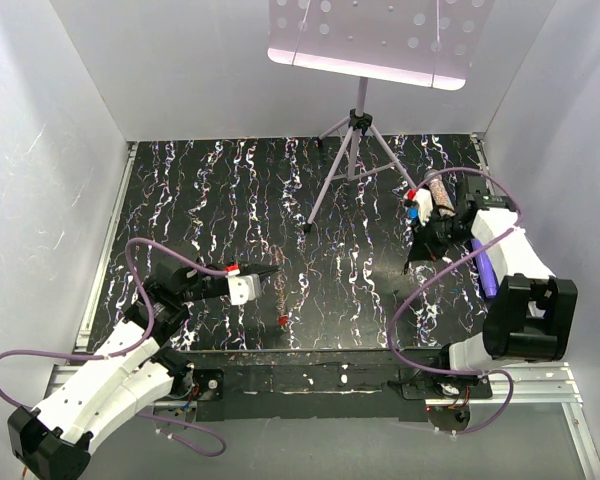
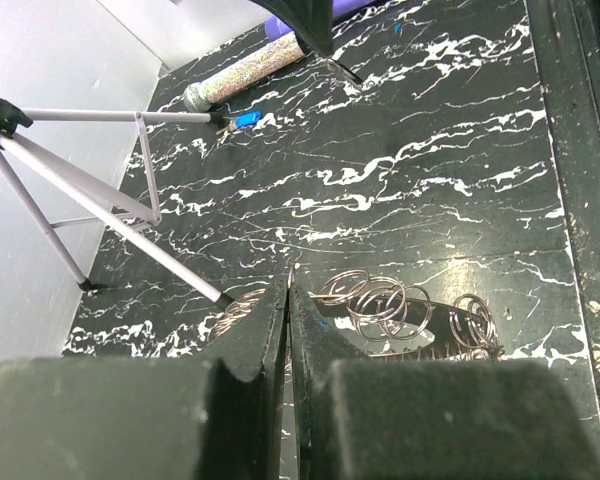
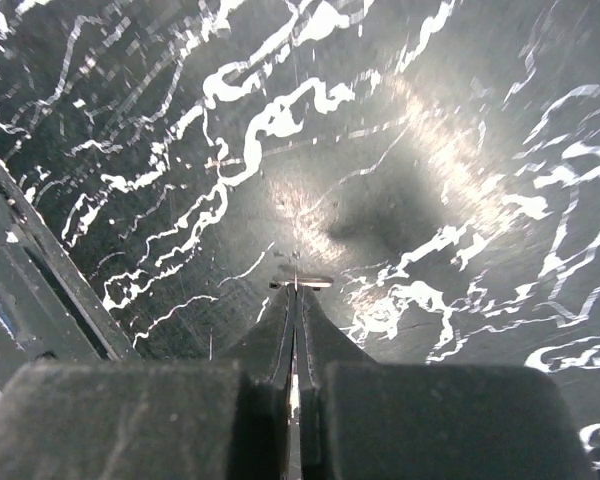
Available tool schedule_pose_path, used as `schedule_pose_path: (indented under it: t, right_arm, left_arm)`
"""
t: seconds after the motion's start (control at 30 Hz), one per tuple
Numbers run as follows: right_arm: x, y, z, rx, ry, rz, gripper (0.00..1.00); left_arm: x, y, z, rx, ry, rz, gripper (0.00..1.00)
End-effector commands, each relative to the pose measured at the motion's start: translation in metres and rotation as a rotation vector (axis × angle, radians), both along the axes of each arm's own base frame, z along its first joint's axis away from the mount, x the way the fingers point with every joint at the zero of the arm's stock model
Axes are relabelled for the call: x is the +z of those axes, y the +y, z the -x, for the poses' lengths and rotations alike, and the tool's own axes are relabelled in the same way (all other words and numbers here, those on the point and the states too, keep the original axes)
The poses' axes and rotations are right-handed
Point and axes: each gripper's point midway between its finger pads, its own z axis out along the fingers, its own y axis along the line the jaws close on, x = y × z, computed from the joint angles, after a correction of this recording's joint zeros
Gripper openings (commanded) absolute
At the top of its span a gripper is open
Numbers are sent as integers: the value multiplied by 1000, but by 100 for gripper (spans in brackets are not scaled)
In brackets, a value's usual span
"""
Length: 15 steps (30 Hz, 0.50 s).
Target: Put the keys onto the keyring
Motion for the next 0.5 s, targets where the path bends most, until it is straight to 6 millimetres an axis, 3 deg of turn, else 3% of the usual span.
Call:
schedule_pose_path:
  t: [0.0, 0.07, 0.2, 0.3, 0.47]
  right_arm:
    - [71, 22, -1, 103, -165, -118, 1]
    - [99, 28, 2, 133, -210, -154, 1]
    - [149, 46, 13, 212, -262, -246, 1]
    - [176, 54, 26, 296, -336, -270, 1]
    - [211, 87, 44, 477, -507, -280, 1]
  left_arm:
    - [26, -6, 0, -14, -17, 81, 0]
    - [27, -9, -3, -9, 21, 104, 0]
    - [62, -17, 0, -36, 44, 232, 0]
    - [78, -22, 3, -71, 62, 283, 0]
    - [100, -33, 0, -116, 129, 363, 0]
